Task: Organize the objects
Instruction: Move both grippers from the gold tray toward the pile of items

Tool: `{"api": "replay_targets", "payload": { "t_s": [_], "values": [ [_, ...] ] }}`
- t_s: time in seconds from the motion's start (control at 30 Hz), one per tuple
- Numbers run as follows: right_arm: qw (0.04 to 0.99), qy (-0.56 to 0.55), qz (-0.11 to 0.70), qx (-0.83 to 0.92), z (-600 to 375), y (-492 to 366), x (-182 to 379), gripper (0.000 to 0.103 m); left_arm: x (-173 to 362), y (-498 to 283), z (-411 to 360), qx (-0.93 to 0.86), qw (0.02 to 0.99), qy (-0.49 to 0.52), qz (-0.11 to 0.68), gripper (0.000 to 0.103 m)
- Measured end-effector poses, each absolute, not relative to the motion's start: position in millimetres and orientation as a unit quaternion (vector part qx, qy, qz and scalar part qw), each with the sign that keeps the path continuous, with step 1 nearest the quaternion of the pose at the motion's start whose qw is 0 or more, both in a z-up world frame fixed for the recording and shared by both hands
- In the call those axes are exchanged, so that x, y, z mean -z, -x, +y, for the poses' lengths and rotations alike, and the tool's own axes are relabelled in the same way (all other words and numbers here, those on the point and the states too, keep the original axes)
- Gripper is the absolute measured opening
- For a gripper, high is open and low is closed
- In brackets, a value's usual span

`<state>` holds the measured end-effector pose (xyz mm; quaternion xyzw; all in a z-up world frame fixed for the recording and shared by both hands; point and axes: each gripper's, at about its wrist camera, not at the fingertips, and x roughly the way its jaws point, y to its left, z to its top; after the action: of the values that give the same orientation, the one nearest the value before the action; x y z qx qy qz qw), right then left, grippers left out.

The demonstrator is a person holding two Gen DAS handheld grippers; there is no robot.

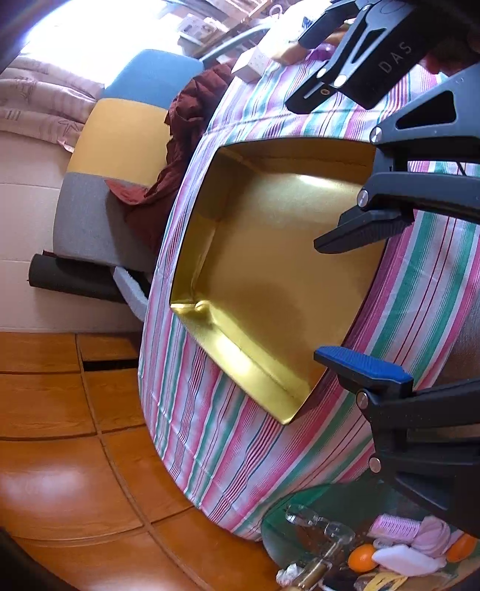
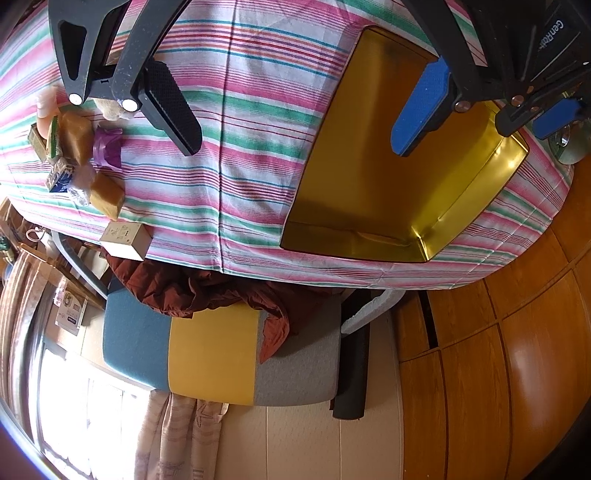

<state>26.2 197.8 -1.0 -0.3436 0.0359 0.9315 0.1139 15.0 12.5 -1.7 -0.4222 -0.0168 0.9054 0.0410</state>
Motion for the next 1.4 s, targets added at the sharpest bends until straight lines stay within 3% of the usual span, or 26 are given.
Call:
{"api": "replay_targets", "payload": {
  "t_s": [0.27, 0.43, 0.7, 0.83, 1.07, 1.4],
  "values": [
    [0.135, 0.313, 0.063, -0.938, 246, -46, -5, 0.103, 9, -35, 35, -0.884, 0.179, 0.424, -0.081, 0.053],
    [0.155, 0.318, 0.094, -0.931, 288, -63, 0, 0.103, 16, -47, 65, -0.873, 0.214, 0.436, -0.048, 0.053],
    [0.224, 0.348, 0.064, -0.908, 362, -104, 23, 0.103, 23, -70, 92, -0.856, 0.280, 0.435, -0.022, 0.053],
    [0.248, 0.368, 0.091, -0.892, 420, -128, 33, 0.103, 24, -79, 105, -0.855, 0.295, 0.427, -0.001, 0.062],
    [0.286, 0.407, 0.128, -0.858, 514, -156, 44, 0.103, 34, -86, 126, -0.837, 0.320, 0.443, 0.016, 0.063],
    [0.242, 0.467, 0.082, -0.846, 535, -129, 78, 0.084, 36, -86, 152, -0.827, 0.334, 0.451, 0.031, 0.064]
  ]
}}
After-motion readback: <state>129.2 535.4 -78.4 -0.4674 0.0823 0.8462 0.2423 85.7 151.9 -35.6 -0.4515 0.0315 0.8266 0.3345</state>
